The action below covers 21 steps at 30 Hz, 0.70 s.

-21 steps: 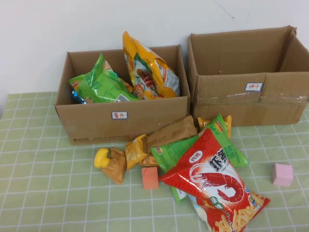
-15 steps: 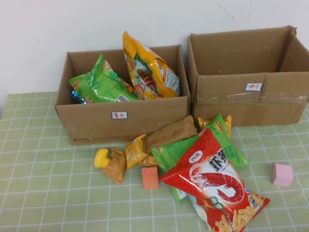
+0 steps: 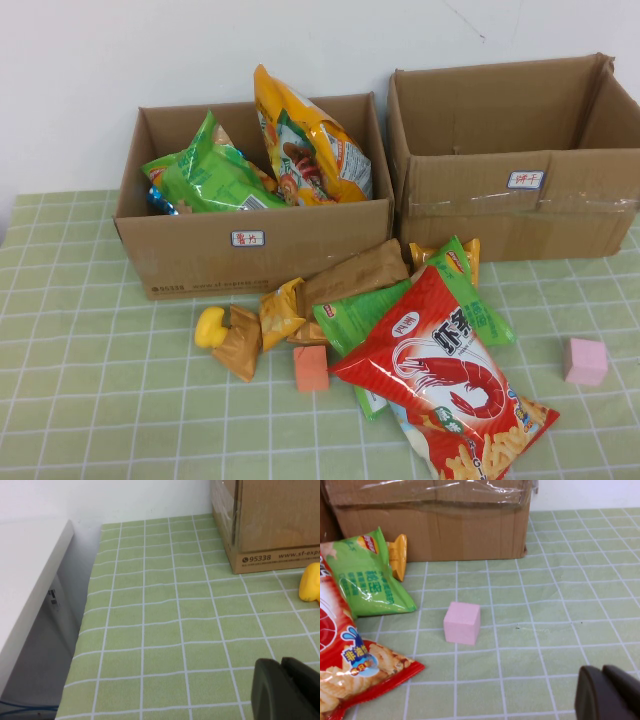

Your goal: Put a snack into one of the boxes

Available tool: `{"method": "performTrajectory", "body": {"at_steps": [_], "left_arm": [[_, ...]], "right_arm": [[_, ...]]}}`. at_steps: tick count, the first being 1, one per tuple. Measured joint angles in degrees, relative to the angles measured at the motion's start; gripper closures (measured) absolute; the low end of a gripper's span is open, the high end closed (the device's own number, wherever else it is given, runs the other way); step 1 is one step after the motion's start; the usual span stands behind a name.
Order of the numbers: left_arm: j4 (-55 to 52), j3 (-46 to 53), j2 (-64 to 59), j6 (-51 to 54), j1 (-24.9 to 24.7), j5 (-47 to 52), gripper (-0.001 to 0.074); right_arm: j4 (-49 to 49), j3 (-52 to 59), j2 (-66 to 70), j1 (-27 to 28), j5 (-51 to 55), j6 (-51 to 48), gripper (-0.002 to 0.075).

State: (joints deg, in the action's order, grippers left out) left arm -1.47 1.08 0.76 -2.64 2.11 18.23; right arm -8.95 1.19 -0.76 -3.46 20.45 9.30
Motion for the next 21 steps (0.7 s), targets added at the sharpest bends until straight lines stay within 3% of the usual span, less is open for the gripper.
{"method": "performTrajectory", "body": {"at_steps": [17, 21], "left_arm": [[0.00, 0.00, 0.00, -0.24, 0.00, 0.12, 0.0737], [0.00, 0.00, 0.00, -0.24, 0.00, 0.12, 0.0737]], "right_arm": [[-1.38, 0.00, 0.00, 0.00, 0.00, 0.18, 0.0728], [6.33, 0.00, 0.00, 0.00, -0.23, 6.39, 0.0728]]}}
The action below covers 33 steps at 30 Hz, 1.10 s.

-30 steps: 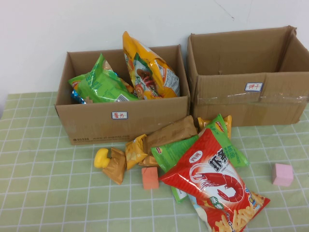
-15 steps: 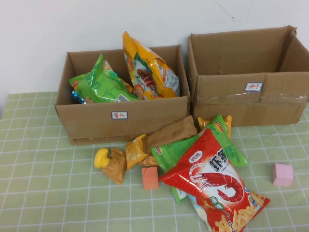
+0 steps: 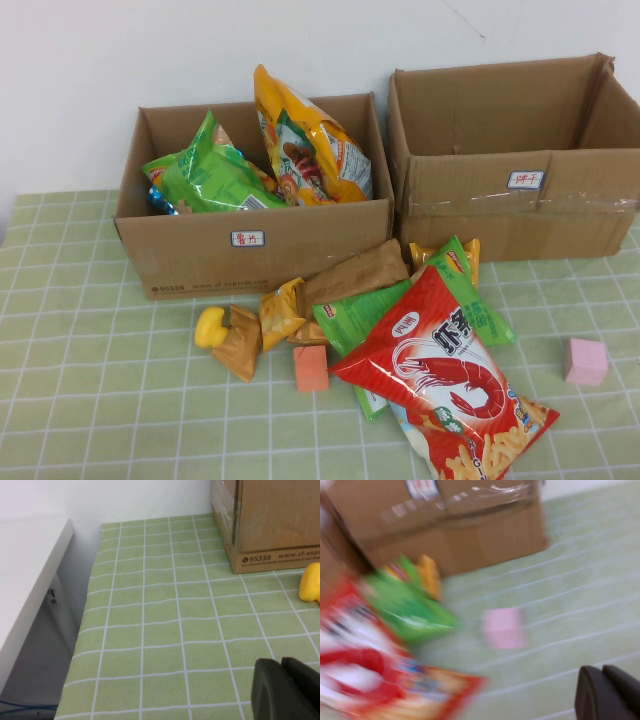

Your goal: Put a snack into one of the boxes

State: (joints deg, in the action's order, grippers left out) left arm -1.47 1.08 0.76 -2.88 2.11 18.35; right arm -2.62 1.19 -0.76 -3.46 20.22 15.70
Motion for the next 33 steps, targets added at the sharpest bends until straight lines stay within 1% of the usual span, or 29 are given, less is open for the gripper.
{"method": "performTrajectory", "body": {"at_steps": [1, 5, 8, 14, 15, 16, 19, 21, 24, 27, 29, 33], "left_arm": [[0.00, 0.00, 0.00, 0.00, 0.00, 0.00, 0.0737], [0.00, 0.00, 0.00, 0.00, 0.00, 0.00, 0.0737], [0.00, 0.00, 0.00, 0.00, 0.00, 0.00, 0.0738], [0.00, 0.00, 0.00, 0.11, 0.00, 0.00, 0.0737], [0.00, 0.00, 0.00, 0.11, 0.00, 0.00, 0.0737], [0.00, 0.00, 0.00, 0.01, 0.00, 0.00, 0.0738], [0.00, 0.00, 0.00, 0.01, 0.00, 0.00, 0.0737], [0.00, 0.00, 0.00, 0.01, 0.00, 0.00, 0.0737], [0.00, 0.00, 0.00, 0.01, 0.00, 0.00, 0.0737], [0.00, 0.00, 0.00, 0.01, 0.00, 0.00, 0.0737], [0.00, 0.00, 0.00, 0.01, 0.00, 0.00, 0.0737], [0.00, 0.00, 0.00, 0.01, 0.00, 0.00, 0.0738]], "right_arm": [[3.01, 0.00, 0.00, 0.00, -0.16, 2.77, 0.0728], [20.84, 0.11, 0.00, 0.00, -0.28, 13.20, 0.0728], [29.71, 0.35, 0.00, 0.00, -0.39, 15.82, 0.0728], [32.73, 0.35, 0.00, 0.00, -0.39, 14.40, 0.0728], [32.84, 0.35, 0.00, 0.00, -0.27, 13.32, 0.0728], [33.48, 0.35, 0.00, 0.00, -0.17, 9.02, 0.0728], [35.22, -0.22, 0.00, 0.00, 0.35, 1.80, 0.0728], [35.50, -3.28, 0.00, 0.00, 1.90, -4.21, 0.0728], [34.41, -10.79, 2.15, 0.00, 6.70, -13.45, 0.0728], [29.25, -19.77, 9.11, 0.00, 15.21, -22.17, 0.0728], [23.90, -26.21, 15.06, 0.00, 22.57, -27.38, 0.0728], [15.03, -36.88, 25.96, 0.00, 34.13, -33.32, 0.0728]]}}
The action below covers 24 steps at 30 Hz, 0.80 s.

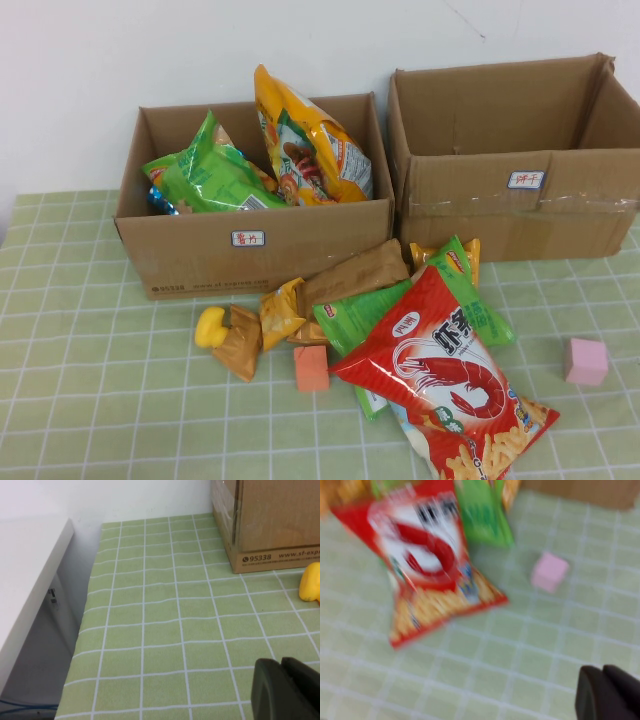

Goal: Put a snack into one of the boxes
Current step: Pick up the potato chip

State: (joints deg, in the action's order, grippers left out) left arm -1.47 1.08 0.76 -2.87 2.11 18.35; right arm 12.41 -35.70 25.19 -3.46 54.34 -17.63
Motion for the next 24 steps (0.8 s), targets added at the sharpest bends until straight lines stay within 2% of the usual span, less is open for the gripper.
{"method": "performTrajectory", "body": {"at_steps": [4, 10, 13, 16, 20, 24], "left_arm": [[0.00, 0.00, 0.00, 0.00, 0.00, 0.00, 0.0737], [0.00, 0.00, 0.00, -0.12, 0.00, 0.01, 0.0737], [0.00, 0.00, 0.00, -0.12, 0.00, 0.01, 0.0737], [0.00, 0.00, 0.00, -0.12, 0.00, 0.01, 0.0737], [0.00, 0.00, 0.00, -0.12, 0.00, 0.01, 0.0737], [0.00, 0.00, 0.00, -0.12, 0.00, 0.01, 0.0737]], "right_arm": [[-3.35, -7.27, 10.59, 0.00, 5.16, -3.70, 0.0728], [-0.63, -12.43, 22.64, -3.89, 4.79, -7.14, 0.0728], [-0.69, -14.60, 29.84, -9.32, 3.75, -7.67, 0.0728], [-4.74, -16.58, 37.19, -17.25, 2.63, -4.09, 0.0728], [-15.85, -20.32, 45.35, -28.55, 2.06, 4.97, 0.0728], [-28.55, -23.66, 53.18, -36.97, 2.84, 13.27, 0.0728]]}}
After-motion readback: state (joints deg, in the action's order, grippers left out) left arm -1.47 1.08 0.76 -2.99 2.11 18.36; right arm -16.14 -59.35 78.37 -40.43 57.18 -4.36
